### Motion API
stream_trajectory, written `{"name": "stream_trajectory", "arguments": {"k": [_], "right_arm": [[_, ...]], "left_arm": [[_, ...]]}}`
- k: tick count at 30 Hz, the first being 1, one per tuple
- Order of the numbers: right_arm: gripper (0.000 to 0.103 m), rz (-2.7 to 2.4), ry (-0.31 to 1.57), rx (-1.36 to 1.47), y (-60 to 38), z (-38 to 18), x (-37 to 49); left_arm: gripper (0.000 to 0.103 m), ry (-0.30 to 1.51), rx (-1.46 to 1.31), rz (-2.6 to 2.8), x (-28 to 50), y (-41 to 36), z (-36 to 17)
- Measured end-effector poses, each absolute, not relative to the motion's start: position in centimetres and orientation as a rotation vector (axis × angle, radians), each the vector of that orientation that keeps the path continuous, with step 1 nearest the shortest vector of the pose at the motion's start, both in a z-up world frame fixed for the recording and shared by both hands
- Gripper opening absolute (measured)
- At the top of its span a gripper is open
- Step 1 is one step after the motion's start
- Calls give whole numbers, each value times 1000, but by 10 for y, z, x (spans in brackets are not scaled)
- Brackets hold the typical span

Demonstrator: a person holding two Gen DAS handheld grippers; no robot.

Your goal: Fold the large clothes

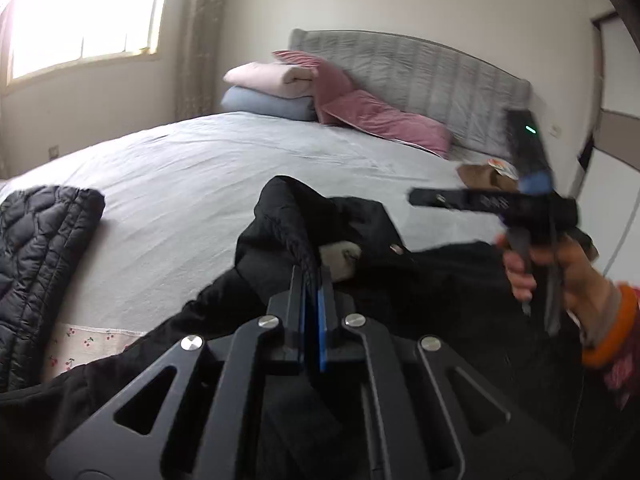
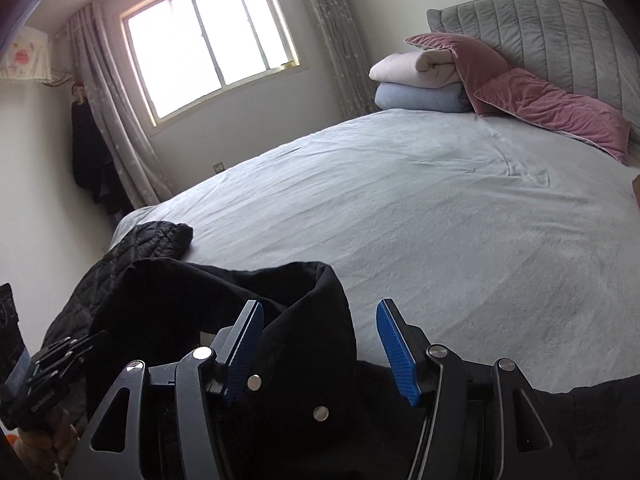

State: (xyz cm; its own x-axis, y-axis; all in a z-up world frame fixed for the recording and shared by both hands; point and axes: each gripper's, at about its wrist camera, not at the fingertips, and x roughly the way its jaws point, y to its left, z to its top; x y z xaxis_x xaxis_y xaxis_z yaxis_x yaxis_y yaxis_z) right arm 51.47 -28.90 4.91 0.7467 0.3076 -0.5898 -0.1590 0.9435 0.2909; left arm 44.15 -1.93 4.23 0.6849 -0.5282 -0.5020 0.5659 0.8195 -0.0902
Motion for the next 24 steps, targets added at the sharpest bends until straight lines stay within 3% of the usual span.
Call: {"name": "stream_trajectory", "arguments": {"k": [8,12,15,16,17,18,19,24], "right_arm": [[60,328,709,92,-275,72,483],[60,376,729,97,-249,77,497],[60,375,744,52,-220,72,516],[60,335,753,14,-211,66,525],[54,274,773,-38,-204,56,535],[42,230,797,-78,-201,47,542],[4,206,828,-105,-201,40,545],[5,137,660,-69,-249,47,486]], "left_arm": [[6,679,401,-776,335,-29,-12],[7,732,313,-765,346,-21,-14],[13,758,256,-764,352,-23,-6],[19,766,253,-763,353,-24,-4],[29,774,256,-760,354,-24,-3],[34,774,258,-757,351,-23,-3],[43,770,263,-750,351,-23,-2],[49,731,265,-651,367,-17,6]]}}
